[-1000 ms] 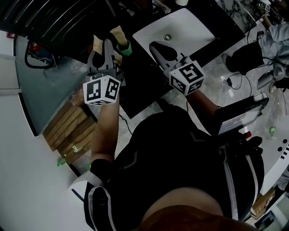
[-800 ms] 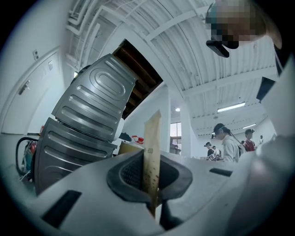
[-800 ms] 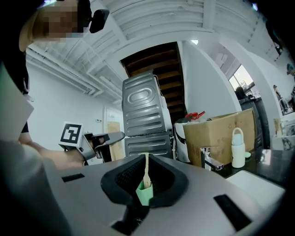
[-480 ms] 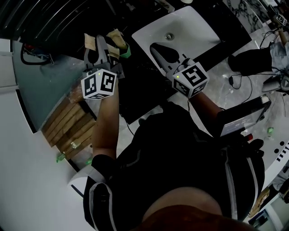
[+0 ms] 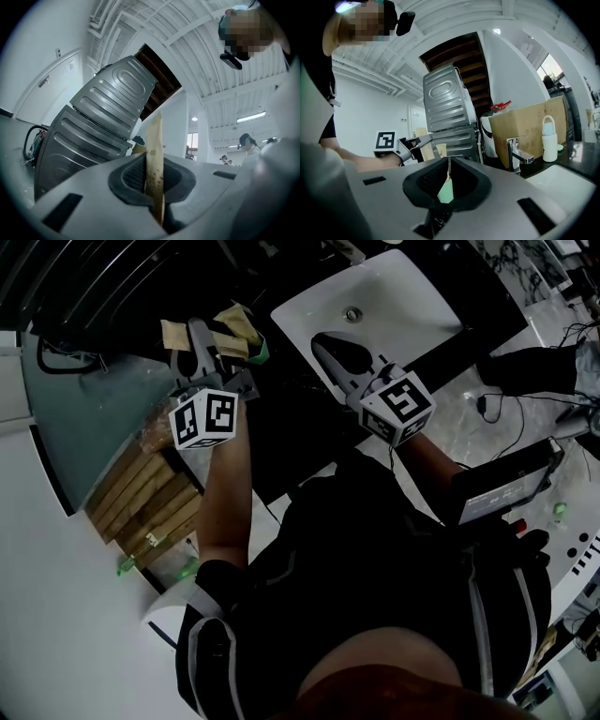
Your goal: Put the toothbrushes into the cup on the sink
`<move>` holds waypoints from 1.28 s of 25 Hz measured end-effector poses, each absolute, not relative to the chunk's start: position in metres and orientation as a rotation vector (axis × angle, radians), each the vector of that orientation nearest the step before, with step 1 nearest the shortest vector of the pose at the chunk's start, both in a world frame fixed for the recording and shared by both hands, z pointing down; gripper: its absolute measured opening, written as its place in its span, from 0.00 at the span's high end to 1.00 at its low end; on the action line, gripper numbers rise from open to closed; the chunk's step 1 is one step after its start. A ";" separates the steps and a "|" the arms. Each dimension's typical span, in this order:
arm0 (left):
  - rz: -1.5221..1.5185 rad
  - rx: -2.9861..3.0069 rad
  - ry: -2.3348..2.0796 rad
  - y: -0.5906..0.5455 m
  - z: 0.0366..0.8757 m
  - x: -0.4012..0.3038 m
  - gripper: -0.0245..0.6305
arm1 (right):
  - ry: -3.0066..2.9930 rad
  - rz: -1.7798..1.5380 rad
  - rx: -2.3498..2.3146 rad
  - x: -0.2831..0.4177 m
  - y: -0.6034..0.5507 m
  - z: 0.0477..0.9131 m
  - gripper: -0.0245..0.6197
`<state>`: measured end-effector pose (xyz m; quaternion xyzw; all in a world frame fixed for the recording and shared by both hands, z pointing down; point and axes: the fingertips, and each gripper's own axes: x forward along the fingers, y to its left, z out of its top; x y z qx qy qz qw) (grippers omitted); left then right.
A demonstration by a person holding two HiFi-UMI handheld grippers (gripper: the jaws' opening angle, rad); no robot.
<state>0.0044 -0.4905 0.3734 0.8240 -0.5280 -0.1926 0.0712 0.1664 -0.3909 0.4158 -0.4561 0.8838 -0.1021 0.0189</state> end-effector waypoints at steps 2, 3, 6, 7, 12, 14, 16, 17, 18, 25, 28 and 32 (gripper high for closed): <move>-0.584 2.456 -1.631 -0.490 0.374 0.001 0.94 | 2.744 -0.330 -1.414 0.168 -0.392 0.419 0.90; -0.582 2.444 -1.666 -0.489 0.375 -0.001 0.94 | 2.746 -0.333 -1.410 0.167 -0.392 0.420 0.90; -0.574 2.391 -1.773 -0.481 0.376 -0.010 0.94 | 2.757 -0.335 -1.395 0.161 -0.387 0.421 0.90; -0.581 2.370 -1.796 -0.478 0.376 -0.013 0.94 | 2.761 -0.334 -1.391 0.158 -0.385 0.421 0.90; -0.563 2.328 -1.871 -0.480 0.378 -0.006 0.94 | 2.763 -0.343 -1.375 0.161 -0.389 0.423 0.90; -0.537 2.325 -1.887 -0.485 0.383 -0.001 0.94 | 2.762 -0.353 -1.367 0.165 -0.392 0.425 0.90; -0.518 2.297 -1.910 -0.488 0.388 0.000 0.94 | 2.765 -0.363 -1.354 0.167 -0.393 0.427 0.90; -0.508 2.281 -1.924 -0.488 0.391 -0.001 0.94 | 2.769 -0.365 -1.344 0.167 -0.393 0.428 0.90; -0.494 2.271 -1.937 -0.488 0.394 -0.001 0.94 | 2.774 -0.366 -1.332 0.167 -0.394 0.428 0.90; -0.338 2.274 -2.003 -0.482 0.426 0.006 0.94 | 2.806 -0.396 -1.269 0.168 -0.399 0.435 0.90; -0.272 2.271 -2.010 -0.481 0.442 0.009 0.94 | 2.817 -0.396 -1.253 0.166 -0.398 0.435 0.90; -0.212 2.286 -2.012 -0.481 0.450 0.015 0.94 | 2.832 -0.392 -1.240 0.168 -0.402 0.436 0.90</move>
